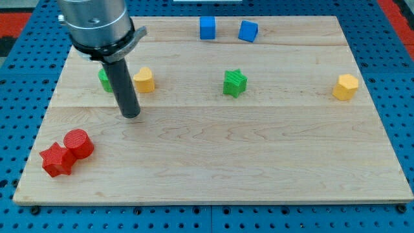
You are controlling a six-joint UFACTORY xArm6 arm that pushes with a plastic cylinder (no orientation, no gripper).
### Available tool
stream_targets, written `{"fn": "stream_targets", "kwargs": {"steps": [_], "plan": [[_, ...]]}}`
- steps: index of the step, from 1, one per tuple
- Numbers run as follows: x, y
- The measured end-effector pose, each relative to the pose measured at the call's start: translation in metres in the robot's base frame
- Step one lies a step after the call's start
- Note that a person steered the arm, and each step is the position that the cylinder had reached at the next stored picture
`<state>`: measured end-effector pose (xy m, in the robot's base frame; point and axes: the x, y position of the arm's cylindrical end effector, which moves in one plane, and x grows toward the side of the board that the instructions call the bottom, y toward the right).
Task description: Slide the green star towards up a bit
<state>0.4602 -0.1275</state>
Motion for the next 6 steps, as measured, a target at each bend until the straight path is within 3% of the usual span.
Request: {"fn": "stream_targets", "kwargs": {"steps": [1, 3, 6], "plan": [[0.0, 0.011], [-0.012, 0.132], [-0.09, 0.154]]}}
